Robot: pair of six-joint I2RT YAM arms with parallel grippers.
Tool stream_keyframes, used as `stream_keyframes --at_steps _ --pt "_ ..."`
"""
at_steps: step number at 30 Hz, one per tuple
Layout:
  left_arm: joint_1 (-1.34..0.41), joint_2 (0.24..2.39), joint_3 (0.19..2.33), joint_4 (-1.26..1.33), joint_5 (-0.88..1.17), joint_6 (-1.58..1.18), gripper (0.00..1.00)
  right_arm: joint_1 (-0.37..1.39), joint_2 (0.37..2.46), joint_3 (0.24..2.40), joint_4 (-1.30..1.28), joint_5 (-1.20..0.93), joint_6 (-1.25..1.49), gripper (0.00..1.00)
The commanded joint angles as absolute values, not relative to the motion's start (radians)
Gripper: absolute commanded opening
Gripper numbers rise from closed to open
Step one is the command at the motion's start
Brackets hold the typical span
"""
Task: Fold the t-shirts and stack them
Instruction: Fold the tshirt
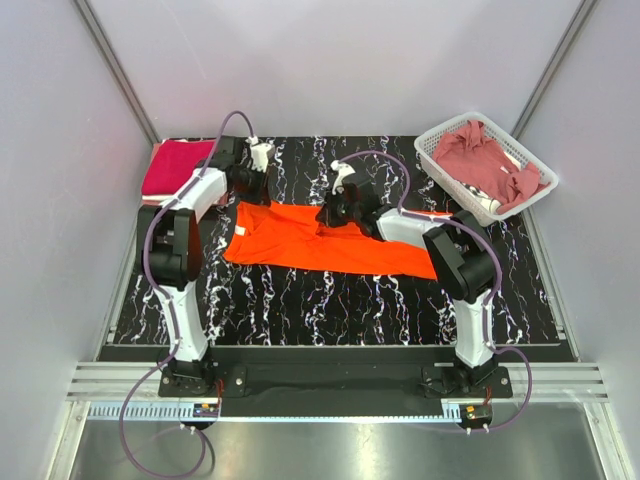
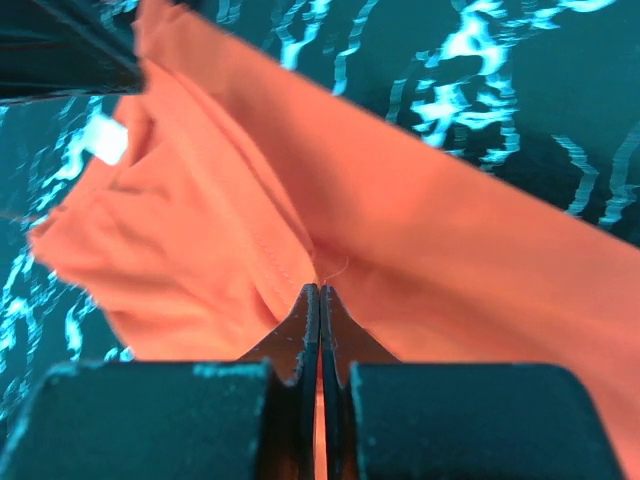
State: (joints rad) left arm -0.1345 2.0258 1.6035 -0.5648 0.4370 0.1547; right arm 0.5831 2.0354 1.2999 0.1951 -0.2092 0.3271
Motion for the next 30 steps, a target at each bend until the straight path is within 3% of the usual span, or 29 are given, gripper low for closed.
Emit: stream_keyframes --at_steps 1,10,13,14,15,20,25,30 --pt "-0.127 1.954 1.543 -0.509 0.390 0.150 0.00 0.607 1.979 1.292 0.250 -0.285 0.310 0.00" --pt "-0.129 1.881 1.430 -0.497 0.313 0.146 0.00 0.664 1.947 1.238 0.236 -0.293 0.284 0.06" --pt "-0.129 1.855 1.404 -0.495 0.269 0.138 0.13 0.667 1.918 1.210 0.209 -0.373 0.268 0.19" --pt "-0.127 1.845 1.401 -0.497 0.255 0.135 0.22 0.667 1.893 1.198 0.209 -0.394 0.259 0.22" --pt "-0.127 1.826 1.393 -0.497 0.221 0.120 0.23 0.667 1.881 1.174 0.210 -0.403 0.256 0.28" --pt "-0.129 1.790 1.390 -0.499 0.241 0.080 0.24 0.667 1.815 1.135 0.207 -0.296 0.271 0.34" --pt "-0.155 1.825 1.397 -0.473 0.400 0.006 0.25 0.667 1.873 1.201 0.181 -0.233 0.310 0.28" --pt "-0.186 1.908 1.456 -0.465 0.377 -0.049 0.24 0.667 2.000 1.317 0.141 -0.232 0.334 0.22"
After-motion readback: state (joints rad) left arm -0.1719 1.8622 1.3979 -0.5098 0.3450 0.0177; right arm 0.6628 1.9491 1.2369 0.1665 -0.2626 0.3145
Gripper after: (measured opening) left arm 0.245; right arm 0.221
